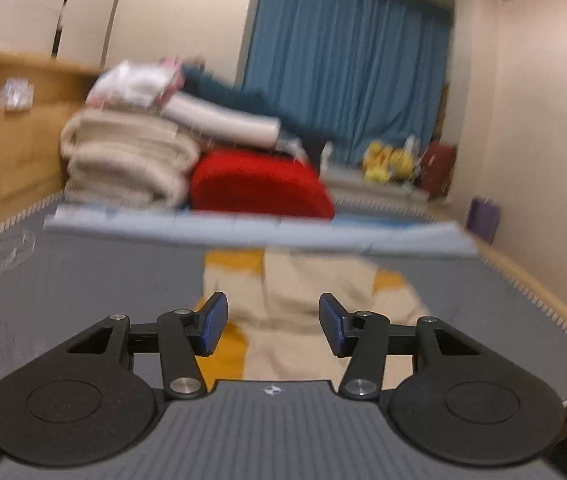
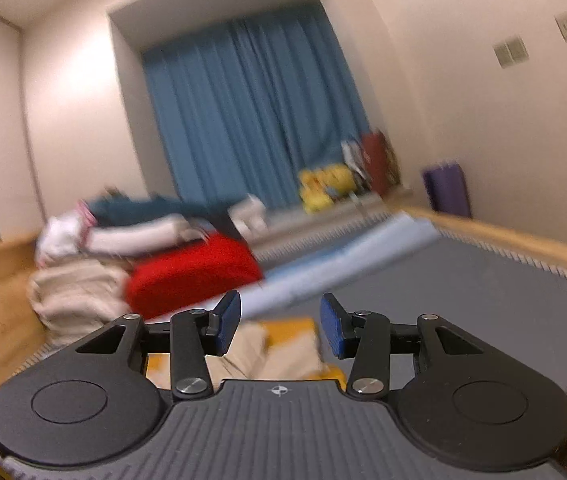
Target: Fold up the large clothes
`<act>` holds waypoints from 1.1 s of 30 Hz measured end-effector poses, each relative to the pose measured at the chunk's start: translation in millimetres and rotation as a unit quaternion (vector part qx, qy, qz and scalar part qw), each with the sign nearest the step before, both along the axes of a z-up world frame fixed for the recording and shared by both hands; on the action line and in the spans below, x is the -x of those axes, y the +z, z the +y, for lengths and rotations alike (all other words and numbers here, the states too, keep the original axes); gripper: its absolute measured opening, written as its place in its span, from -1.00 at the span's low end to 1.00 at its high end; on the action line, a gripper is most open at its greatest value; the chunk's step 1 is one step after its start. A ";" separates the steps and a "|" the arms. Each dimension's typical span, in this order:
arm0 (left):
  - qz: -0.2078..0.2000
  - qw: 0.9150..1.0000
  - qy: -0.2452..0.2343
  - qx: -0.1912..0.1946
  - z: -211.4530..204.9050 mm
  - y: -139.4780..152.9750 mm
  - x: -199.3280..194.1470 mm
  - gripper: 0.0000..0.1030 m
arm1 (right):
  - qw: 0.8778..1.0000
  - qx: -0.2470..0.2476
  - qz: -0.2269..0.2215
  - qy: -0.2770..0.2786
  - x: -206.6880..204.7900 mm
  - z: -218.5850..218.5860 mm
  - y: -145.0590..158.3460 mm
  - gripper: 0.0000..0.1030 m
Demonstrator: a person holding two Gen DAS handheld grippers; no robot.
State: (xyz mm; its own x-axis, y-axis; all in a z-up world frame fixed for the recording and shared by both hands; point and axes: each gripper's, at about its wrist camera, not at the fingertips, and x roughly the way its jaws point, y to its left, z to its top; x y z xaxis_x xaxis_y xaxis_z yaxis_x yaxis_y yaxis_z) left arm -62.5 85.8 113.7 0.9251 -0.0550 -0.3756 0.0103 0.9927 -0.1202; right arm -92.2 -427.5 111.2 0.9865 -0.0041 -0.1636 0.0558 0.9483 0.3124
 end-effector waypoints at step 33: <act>0.296 0.949 0.110 0.005 95.4 -195.4 -108.6 -0.96 | 0.937 0.011 0.348 -0.013 -161.5 29.6 -210.2 -0.97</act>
State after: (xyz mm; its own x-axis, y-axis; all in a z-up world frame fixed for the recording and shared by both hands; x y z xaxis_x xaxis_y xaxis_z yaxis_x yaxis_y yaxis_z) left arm 46.1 181.2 -81.7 0.5422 0.1091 -0.8331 -0.2702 0.9615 -0.0500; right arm 69.3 -398.0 -99.1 0.6402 -0.0382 -0.7672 0.2630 0.9493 0.1722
